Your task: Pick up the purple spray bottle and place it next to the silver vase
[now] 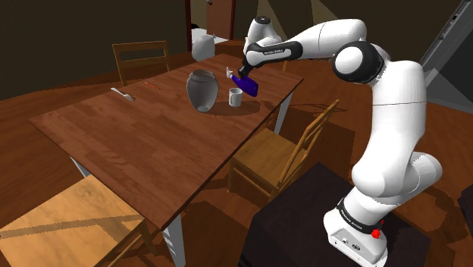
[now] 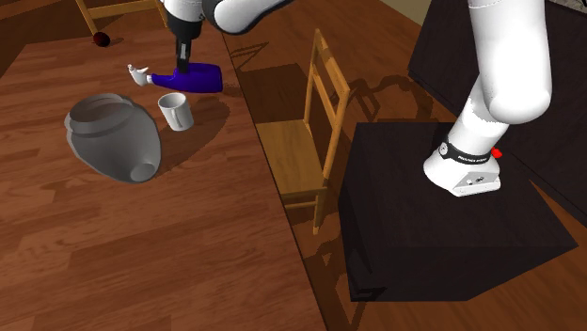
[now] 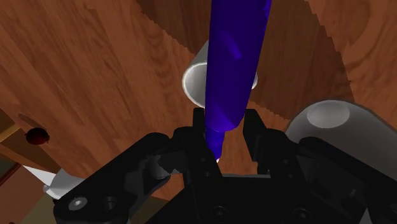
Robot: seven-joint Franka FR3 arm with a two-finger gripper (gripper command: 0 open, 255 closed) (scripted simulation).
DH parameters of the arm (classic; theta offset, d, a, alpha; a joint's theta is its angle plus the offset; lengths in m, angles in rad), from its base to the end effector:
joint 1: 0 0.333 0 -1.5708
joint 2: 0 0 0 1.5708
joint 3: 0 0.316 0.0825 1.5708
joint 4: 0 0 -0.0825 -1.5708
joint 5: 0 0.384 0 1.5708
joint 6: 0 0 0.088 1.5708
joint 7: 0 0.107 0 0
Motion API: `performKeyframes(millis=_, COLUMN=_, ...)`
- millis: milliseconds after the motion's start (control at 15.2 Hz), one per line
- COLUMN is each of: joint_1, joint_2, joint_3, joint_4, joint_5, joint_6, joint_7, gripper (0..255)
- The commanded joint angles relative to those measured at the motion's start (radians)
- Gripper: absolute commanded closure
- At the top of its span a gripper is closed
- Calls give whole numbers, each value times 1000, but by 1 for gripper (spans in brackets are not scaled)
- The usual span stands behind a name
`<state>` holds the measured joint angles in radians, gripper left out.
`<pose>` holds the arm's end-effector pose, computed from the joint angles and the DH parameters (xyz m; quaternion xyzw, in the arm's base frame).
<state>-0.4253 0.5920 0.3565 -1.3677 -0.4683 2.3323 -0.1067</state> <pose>0.7409 -0.1213 0.4328 0.9687 0.0946 0.1922 0.1255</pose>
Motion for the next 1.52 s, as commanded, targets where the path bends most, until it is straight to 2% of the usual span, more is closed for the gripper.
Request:
performKeyframes(millis=0, joint_1=1, joint_2=9, joint_3=-5, joint_4=-12, joint_5=-7, joint_6=21, joint_7=8, gripper=255)
performKeyframes(millis=1254, joint_1=25, joint_2=109, joint_3=-62, joint_4=-97, joint_5=-86, joint_6=202, joint_7=94, gripper=255)
performKeyframes(millis=1452, joint_1=26, joint_2=115, joint_3=-65, joint_4=-98, joint_5=-90, joint_6=209, joint_7=98, gripper=255)
